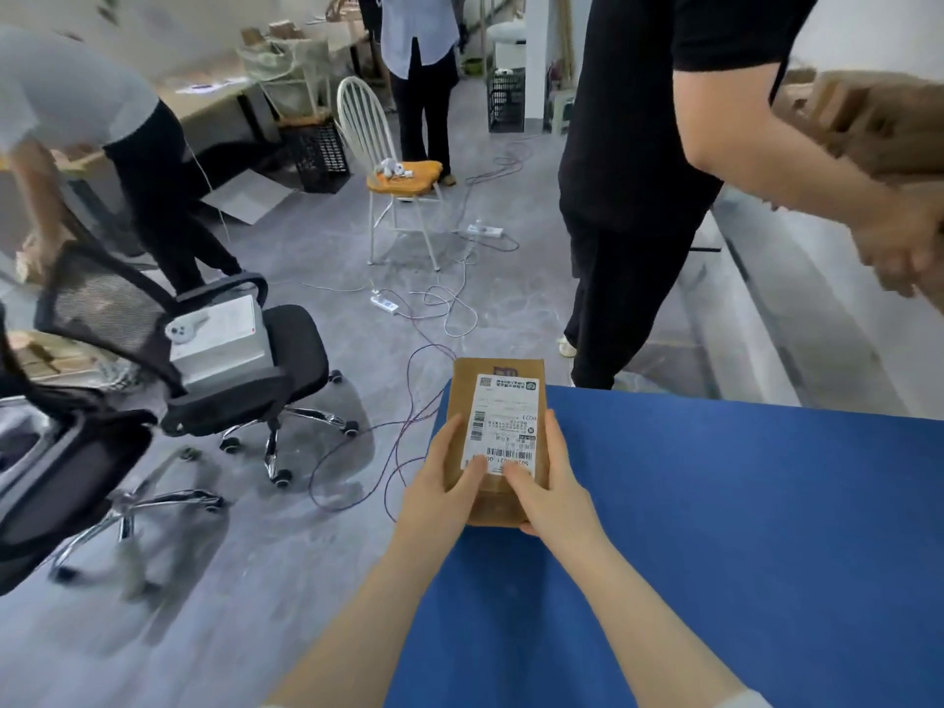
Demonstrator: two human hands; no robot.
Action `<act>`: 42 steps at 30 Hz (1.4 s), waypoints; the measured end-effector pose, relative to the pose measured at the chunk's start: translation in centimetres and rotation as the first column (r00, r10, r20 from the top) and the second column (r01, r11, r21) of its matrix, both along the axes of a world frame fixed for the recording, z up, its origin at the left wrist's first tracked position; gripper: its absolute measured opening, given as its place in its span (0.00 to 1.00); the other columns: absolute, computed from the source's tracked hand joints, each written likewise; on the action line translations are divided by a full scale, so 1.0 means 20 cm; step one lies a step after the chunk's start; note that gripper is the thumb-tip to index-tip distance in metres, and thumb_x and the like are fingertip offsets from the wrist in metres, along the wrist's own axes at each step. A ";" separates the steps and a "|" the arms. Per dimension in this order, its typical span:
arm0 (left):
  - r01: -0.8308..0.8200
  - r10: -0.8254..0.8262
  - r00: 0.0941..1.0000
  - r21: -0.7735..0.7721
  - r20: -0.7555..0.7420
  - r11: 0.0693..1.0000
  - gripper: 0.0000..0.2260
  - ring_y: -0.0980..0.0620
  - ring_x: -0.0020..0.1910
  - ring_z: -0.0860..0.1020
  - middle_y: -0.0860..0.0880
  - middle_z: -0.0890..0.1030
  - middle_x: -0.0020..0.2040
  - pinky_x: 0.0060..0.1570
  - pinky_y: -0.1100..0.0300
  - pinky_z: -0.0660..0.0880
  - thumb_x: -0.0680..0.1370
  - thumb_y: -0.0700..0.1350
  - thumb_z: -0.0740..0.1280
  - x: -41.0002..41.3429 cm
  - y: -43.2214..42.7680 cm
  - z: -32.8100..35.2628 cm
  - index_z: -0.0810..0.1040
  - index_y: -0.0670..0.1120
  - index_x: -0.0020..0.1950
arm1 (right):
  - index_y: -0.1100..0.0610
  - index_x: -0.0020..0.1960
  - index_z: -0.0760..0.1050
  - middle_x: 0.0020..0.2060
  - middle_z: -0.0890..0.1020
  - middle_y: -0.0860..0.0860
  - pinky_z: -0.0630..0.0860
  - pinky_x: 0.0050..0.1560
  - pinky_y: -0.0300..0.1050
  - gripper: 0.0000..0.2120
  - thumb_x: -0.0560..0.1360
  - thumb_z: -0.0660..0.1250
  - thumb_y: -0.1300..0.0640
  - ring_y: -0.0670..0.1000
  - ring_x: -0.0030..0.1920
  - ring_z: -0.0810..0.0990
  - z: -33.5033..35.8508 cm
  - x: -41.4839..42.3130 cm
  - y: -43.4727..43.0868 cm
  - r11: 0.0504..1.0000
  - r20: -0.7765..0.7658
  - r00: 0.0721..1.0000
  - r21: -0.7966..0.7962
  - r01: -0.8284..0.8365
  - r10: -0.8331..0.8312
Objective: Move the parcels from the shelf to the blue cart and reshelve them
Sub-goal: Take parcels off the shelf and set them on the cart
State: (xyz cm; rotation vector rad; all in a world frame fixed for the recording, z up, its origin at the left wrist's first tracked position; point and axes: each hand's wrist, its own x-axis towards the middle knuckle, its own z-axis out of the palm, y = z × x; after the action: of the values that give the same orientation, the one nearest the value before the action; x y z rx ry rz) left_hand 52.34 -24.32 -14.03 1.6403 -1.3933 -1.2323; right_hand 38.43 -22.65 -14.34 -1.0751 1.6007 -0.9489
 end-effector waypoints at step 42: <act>0.816 -0.805 0.548 -0.356 0.227 0.455 0.28 0.59 0.68 0.64 0.58 0.62 0.70 0.63 0.49 0.71 0.74 0.62 0.64 -1.74 0.83 0.46 0.57 0.69 0.72 | 0.46 0.73 0.59 0.69 0.65 0.44 0.63 0.62 0.39 0.31 0.73 0.68 0.48 0.43 0.67 0.64 0.50 -1.48 1.55 0.477 -0.330 0.365 -0.384 0.791 -0.870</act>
State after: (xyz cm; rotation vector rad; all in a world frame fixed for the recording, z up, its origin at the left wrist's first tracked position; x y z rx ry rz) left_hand 17.64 -7.63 -4.79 0.6122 -2.4169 -1.2206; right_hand 8.80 8.28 -4.32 -0.5226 2.6722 -1.5806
